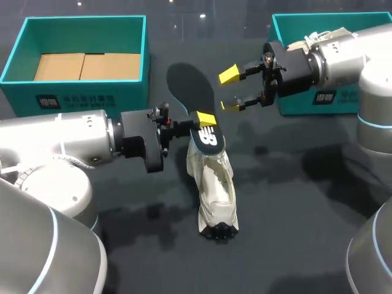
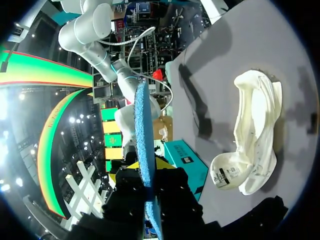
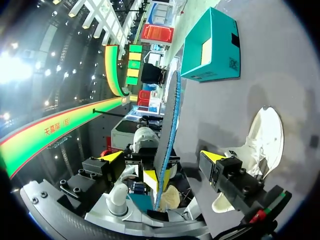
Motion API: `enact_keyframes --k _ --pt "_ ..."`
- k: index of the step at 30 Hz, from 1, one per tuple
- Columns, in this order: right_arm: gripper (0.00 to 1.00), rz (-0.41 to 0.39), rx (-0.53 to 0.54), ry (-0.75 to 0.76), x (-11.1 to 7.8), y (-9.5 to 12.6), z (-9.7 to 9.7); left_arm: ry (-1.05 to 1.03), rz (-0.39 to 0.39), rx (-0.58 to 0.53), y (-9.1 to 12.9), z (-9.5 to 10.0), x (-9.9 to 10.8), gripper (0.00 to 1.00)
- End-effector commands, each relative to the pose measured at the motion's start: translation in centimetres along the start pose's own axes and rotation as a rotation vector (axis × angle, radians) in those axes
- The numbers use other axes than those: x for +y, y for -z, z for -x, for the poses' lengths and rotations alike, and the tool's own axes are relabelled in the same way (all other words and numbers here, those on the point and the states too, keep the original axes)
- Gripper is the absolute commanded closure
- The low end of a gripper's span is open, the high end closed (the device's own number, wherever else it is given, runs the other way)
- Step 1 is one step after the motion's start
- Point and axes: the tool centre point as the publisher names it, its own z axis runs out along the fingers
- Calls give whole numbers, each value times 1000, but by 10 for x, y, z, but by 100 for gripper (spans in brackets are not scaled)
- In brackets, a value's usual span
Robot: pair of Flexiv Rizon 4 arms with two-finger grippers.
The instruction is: Take the shoe out of the shoebox, open the shoe tongue, remove and reinsert the insole, then place the shoe into the shoebox
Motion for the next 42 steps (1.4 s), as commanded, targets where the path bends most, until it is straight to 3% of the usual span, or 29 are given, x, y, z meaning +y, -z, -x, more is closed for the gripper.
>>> enact_keyframes --k 1,4,7,12,19,34,42 --pt "2 4 22 7 -1 -8 9 -3 5 0 -15 0 5 100" --pt "5 3 25 6 -2 -12 12 -15 0 2 -18 0 5 100" --pt "17 6 27 3 -3 -15 14 -21 -9 5 -21 0 5 100" --pt "26 17 18 3 -5 -19 15 -17 -24 3 -25 -1 6 100" --pt "50 28 23 22 -6 -22 17 -16 -71 -4 -28 -2 5 100" --pt "58 23 45 42 -4 -23 20 -49 -85 11 -36 -7 1 100" --pt "68 16 56 54 -3 -25 20 -56 -79 13 -38 -8 -1 100"
